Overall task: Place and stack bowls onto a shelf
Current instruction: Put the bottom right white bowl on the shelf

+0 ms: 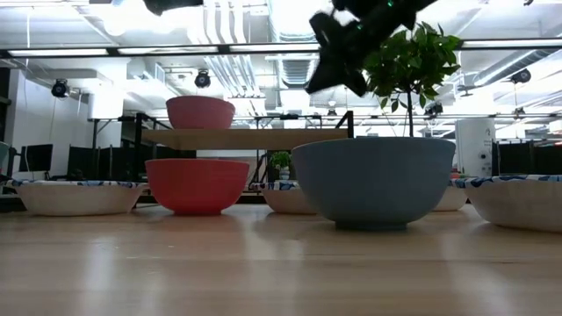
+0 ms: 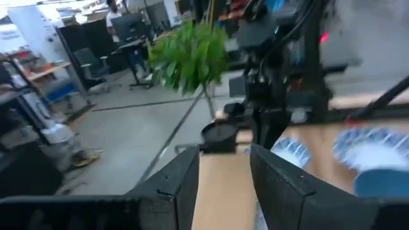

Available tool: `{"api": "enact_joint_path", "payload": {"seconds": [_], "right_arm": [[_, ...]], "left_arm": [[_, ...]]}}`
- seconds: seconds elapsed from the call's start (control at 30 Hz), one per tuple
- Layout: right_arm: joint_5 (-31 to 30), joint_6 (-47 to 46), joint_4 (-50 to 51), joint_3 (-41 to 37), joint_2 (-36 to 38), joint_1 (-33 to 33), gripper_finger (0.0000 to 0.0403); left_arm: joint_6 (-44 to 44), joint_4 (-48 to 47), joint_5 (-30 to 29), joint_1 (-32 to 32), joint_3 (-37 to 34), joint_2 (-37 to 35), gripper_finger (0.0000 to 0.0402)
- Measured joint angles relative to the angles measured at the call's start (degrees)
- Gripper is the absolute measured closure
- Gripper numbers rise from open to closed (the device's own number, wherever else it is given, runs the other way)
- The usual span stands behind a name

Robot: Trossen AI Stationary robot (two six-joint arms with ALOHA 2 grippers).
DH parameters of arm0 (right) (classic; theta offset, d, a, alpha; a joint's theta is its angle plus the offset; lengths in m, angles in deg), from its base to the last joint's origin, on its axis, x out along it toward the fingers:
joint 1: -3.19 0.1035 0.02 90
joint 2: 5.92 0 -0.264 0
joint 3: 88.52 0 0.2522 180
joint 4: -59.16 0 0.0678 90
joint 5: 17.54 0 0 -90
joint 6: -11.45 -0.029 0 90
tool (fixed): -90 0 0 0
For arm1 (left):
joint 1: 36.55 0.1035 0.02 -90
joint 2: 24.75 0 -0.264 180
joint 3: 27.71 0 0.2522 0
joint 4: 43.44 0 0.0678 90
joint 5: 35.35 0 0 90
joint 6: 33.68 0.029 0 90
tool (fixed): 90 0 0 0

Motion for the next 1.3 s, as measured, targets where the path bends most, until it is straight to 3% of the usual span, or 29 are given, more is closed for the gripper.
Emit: {"api": "enact_joint_path", "payload": {"seconds": [0.13,0.33,0.53,0.73,1.0,1.17,1.3], "right_arm": [[0.26,4.25,2.25,4.42,-2.06,0.07,0.0385],[0.03,7.91,4.04,5.4,-3.8,1.41,0.0385],[-1.53,6.34,13.14,5.2,-2.38,9.52,0.0385],[-4.5,-11.91,19.4,5.17,-0.18,21.27,0.0385],[3.24,-44.84,32.24,5.18,2.36,33.27,0.0385],[3.18,-54.89,38.13,5.17,1.61,41.56,0.0385],[2.5,-60.12,38.48,5.06,-0.39,46.97,0.0385]], "left_arm": [[-6.06,-0.99,0.66,1.31,0.88,0.03,0.0278],[-7.76,-9.01,4.05,0.97,0.22,-0.03,0.0278],[-14.4,-11.62,11.17,-2.07,-3.35,-1.61,0.0278],[-27.76,-6.0,11.25,-10.29,-10.37,-6.75,0.0278],[-37.08,13.94,9.7,-22.69,-21.87,-14.92,0.0278],[-38.21,24.07,6.53,-27.93,-27.58,-16.9,0.0278],[-38.11,25.93,6.47,-28.84,-28.28,-16.97,0.0278]]}}
